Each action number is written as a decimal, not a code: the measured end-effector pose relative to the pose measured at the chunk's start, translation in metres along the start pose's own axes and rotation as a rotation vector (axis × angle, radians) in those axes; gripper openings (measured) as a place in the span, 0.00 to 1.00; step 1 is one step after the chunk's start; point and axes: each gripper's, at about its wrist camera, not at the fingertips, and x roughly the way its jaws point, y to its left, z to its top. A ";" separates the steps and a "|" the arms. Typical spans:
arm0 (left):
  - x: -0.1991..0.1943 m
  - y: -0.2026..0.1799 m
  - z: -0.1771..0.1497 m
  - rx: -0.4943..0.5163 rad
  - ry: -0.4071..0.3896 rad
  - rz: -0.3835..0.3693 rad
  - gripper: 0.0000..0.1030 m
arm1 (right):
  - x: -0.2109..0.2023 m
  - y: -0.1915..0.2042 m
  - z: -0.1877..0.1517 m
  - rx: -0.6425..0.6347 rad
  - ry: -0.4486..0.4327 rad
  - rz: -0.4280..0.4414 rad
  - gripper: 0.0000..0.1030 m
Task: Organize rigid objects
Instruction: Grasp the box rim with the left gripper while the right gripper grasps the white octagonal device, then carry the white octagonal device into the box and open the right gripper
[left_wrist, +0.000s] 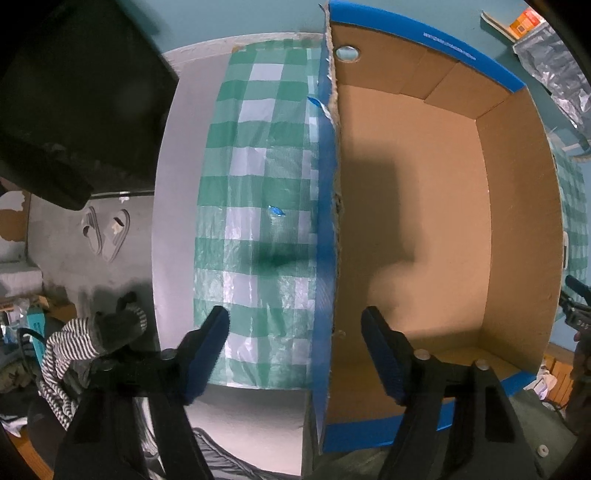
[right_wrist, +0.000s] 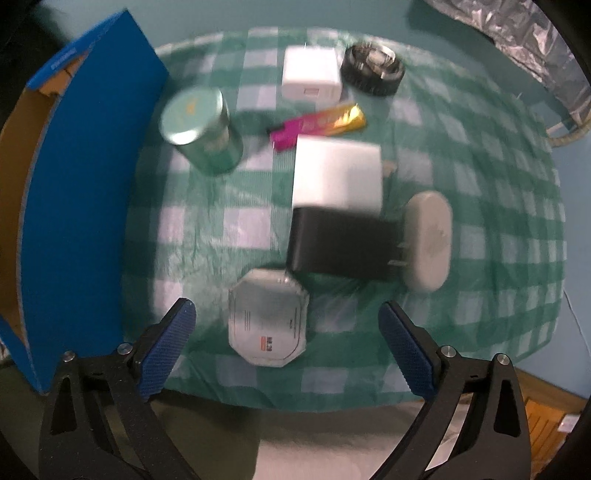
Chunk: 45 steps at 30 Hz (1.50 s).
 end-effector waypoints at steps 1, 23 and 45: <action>0.000 -0.001 -0.001 0.005 -0.009 -0.002 0.67 | 0.004 0.001 -0.001 -0.002 0.009 0.003 0.95; 0.006 -0.004 -0.007 0.014 0.012 -0.040 0.18 | 0.053 0.012 -0.020 -0.044 0.084 -0.007 0.69; 0.009 -0.010 -0.013 0.036 0.004 -0.026 0.12 | 0.006 0.036 0.002 -0.084 0.038 0.034 0.52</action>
